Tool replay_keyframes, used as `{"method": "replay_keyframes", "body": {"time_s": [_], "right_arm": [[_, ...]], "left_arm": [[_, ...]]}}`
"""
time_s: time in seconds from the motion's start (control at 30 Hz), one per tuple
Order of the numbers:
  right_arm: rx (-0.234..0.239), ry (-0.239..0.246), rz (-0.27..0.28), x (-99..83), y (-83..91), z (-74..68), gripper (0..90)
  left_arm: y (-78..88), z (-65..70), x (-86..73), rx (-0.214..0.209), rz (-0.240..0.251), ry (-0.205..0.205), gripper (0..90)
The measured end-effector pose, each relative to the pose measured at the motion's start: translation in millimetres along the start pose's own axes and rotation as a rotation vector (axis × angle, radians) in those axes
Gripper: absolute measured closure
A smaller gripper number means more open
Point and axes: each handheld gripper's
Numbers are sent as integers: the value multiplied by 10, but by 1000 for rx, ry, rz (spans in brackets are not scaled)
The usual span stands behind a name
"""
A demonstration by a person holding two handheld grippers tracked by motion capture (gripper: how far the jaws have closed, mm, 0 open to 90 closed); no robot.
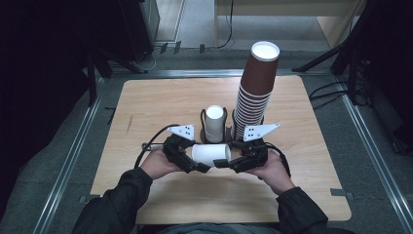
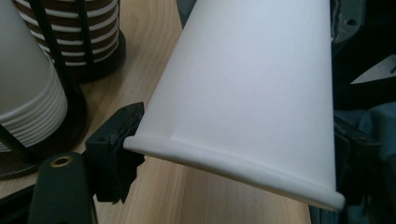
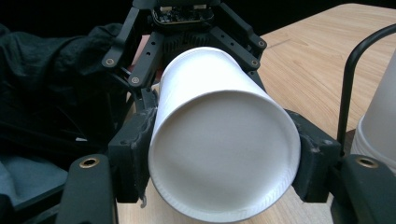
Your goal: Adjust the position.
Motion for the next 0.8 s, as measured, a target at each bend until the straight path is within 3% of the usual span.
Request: {"method": "replay_keyframes", "body": {"time_s": [0.07,0.13,0.23,0.4,0.43,0.57,0.8], "right_arm": [[5,10,-1,3,6,-12,345],[5,13,0,5,8,-16,344],[-11,30,-3,23,13,-23,249],[-19,32,-34,25,29,-24,236],[-28,32,-67,14,25,-26,236],[-66,30,-138,-22,-4,0,238],[-116,31,-236,-73,-64,27,248]], "left_arm": [[21,11,2,4,3,-26,240],[25,10,4,-1,4,-29,243],[43,6,7,-1,-18,-36,245],[93,-17,-5,14,-45,-27,245],[129,-25,-1,32,-52,-33,245],[191,-46,14,32,-54,-24,245],[245,-83,44,66,-129,-43,245]]}}
Point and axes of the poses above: each handheld gripper's, and its own axes: y roughly backward along the jaws, x roughly out of its top, z roughly to its right, and after that the axes turned 10 degrees about x, right-handed
